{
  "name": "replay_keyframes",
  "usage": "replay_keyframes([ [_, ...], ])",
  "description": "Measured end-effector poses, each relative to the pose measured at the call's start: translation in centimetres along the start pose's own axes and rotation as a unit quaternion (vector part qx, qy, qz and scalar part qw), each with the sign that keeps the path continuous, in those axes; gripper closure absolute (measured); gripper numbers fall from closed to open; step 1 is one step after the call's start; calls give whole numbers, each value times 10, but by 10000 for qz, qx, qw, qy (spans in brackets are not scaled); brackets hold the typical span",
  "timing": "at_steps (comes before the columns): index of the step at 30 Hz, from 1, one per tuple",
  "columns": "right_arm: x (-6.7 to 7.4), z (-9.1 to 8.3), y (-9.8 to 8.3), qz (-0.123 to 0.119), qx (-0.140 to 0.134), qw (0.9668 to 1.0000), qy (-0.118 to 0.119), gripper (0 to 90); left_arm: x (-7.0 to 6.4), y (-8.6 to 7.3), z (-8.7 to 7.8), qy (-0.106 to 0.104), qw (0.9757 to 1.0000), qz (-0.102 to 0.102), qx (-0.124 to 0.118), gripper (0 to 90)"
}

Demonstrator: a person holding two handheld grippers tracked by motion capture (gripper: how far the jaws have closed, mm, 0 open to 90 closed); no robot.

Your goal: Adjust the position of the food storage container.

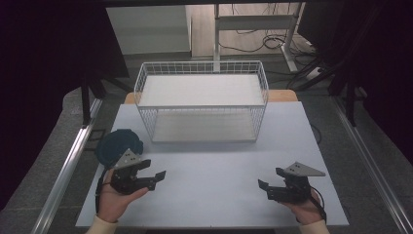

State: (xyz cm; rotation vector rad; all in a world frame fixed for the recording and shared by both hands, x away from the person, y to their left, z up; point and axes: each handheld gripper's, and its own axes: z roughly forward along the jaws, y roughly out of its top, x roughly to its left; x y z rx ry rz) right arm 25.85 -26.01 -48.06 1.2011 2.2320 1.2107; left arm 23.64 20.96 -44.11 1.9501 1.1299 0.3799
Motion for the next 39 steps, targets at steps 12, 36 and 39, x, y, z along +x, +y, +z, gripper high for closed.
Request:
replay_keyframes([
  [12,-5,0,-2,146,19,9999,-87,184,54,34,-16,232,9994,-225,-105,317],
  [36,-5,7,-5,90,205,9997,-134,187,161,41,-19,917,9928,-753,195,363],
  [39,-4,7,-6,81,222,9996,-145,188,175,37,-16,1121,9896,-849,315,385],
])
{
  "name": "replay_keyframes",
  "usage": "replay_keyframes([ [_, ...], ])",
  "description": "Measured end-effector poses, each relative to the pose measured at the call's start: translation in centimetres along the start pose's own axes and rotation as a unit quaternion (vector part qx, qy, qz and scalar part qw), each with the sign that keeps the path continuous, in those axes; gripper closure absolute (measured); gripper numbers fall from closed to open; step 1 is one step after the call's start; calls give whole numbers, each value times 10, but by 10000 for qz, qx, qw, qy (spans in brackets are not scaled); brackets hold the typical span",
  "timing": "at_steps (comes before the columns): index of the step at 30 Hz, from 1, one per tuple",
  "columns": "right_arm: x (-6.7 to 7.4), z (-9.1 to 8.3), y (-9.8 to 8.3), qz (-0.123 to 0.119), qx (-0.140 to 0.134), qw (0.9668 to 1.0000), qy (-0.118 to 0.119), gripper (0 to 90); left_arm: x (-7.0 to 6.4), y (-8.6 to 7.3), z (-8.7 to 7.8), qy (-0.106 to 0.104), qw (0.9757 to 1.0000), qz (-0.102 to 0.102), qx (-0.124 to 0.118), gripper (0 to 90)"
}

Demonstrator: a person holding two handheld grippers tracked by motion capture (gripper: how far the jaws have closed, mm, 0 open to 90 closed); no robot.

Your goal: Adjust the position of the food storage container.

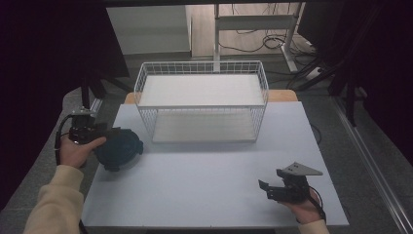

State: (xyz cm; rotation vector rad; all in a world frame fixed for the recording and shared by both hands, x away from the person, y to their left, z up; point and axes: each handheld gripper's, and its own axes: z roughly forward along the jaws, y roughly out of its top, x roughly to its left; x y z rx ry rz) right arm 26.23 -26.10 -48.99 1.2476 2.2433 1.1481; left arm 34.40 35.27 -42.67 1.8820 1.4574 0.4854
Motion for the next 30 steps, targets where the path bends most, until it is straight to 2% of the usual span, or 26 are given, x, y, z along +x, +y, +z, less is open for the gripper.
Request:
replay_keyframes([
  [5,0,1,0,-17,25,10000,-13,189,21,-1,11,332,9993,-120,139,463],
  [8,0,2,-1,7,64,10000,-27,189,32,-3,17,448,9985,-175,244,520],
  [9,-1,3,-1,-1,74,10000,-35,189,35,-4,19,452,9984,-193,289,557],
  [10,-1,3,-1,-13,88,9999,-50,190,38,-5,22,457,9981,-210,343,639],
  [11,-1,3,-1,-13,88,9999,-50,190,41,-6,24,482,9978,-219,392,639],
  [16,-1,4,-2,4,110,9999,-59,191,56,-12,35,688,9950,-175,707,796],
  [18,-1,5,-2,-17,120,9999,-63,191,59,-14,39,706,9941,-112,819,851],
  [21,-1,5,-3,-10,132,9999,-74,191,59,-15,44,659,9935,-104,918,883],
  [27,-2,4,-4,-7,137,9999,-102,192,58,-17,52,671,9908,67,1176,897],
  [30,-2,4,-4,-1,129,9999,-110,192,58,-19,55,638,9914,19,1138,900],
])
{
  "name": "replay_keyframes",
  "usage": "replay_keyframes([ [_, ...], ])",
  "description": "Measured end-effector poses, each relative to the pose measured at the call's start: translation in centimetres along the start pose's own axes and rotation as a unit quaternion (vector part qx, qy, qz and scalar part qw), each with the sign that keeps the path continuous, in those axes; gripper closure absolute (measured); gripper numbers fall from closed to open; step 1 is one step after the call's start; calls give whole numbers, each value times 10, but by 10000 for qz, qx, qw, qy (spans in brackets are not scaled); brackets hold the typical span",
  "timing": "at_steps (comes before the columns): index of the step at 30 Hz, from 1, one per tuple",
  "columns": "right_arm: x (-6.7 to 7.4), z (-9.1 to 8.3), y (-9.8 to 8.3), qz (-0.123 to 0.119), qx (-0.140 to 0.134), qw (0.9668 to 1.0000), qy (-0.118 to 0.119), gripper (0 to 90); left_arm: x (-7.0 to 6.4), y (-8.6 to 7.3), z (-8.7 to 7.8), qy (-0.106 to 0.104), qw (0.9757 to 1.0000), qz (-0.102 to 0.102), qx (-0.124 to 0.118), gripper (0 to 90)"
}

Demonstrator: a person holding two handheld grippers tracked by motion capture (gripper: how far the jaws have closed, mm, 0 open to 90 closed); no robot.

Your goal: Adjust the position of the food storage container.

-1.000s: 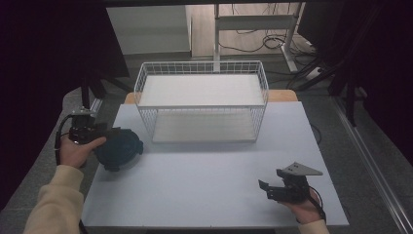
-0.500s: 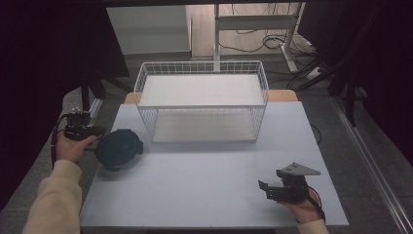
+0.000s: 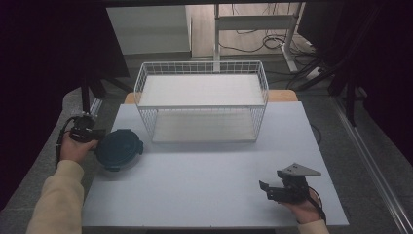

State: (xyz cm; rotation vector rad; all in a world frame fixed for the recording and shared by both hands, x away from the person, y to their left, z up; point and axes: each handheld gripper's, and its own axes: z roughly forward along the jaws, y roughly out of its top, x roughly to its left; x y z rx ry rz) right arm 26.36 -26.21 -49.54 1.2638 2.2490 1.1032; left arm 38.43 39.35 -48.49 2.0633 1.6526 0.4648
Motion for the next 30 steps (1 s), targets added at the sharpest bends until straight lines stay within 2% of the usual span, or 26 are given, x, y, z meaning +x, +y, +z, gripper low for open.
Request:
replay_keyframes([
  [2,0,0,0,-2,-6,10000,3,192,1,-1,0,-48,10000,-32,-22,900],
  [5,0,-1,0,12,-23,10000,2,192,1,-1,-1,-51,10000,60,4,900],
  [19,0,0,1,-14,-16,10000,-10,193,-1,-3,-2,-120,9997,187,-29,900],
  [30,1,0,1,-16,-5,10000,-15,193,-20,-6,-4,-356,9981,503,-53,900],
])
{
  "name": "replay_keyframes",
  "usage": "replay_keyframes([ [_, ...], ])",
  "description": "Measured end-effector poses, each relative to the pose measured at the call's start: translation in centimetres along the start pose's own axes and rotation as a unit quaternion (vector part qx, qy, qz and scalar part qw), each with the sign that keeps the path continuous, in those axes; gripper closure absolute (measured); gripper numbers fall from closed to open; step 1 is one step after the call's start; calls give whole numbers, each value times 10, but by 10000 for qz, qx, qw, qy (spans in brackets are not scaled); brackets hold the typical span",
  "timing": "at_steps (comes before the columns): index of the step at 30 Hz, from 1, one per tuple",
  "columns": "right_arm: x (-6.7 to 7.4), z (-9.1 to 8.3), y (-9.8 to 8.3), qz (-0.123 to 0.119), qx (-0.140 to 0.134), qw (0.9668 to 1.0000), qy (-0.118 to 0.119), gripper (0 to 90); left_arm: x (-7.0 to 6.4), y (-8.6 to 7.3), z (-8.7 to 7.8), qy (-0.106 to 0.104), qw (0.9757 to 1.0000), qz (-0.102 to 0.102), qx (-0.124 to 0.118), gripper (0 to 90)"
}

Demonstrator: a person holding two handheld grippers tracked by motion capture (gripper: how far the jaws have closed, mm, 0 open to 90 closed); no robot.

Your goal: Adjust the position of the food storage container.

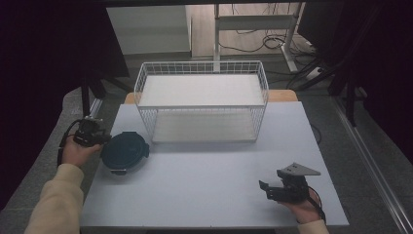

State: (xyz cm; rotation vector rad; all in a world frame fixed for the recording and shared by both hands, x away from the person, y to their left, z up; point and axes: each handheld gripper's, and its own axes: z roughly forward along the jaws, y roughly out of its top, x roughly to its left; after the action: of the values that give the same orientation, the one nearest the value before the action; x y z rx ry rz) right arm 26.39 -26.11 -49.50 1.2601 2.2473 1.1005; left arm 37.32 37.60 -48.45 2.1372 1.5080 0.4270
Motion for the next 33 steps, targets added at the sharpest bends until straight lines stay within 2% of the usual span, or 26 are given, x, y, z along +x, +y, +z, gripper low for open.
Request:
replay_keyframes([
  [14,1,0,0,-1,-2,10000,4,193,-30,0,-1,-111,9992,384,8,900],
  [23,1,0,0,-2,-4,10000,3,193,-44,0,-1,-192,9985,515,-2,900],
  [33,2,0,0,-20,3,10000,-18,193,-63,0,-2,-381,9968,696,-8,900],
])
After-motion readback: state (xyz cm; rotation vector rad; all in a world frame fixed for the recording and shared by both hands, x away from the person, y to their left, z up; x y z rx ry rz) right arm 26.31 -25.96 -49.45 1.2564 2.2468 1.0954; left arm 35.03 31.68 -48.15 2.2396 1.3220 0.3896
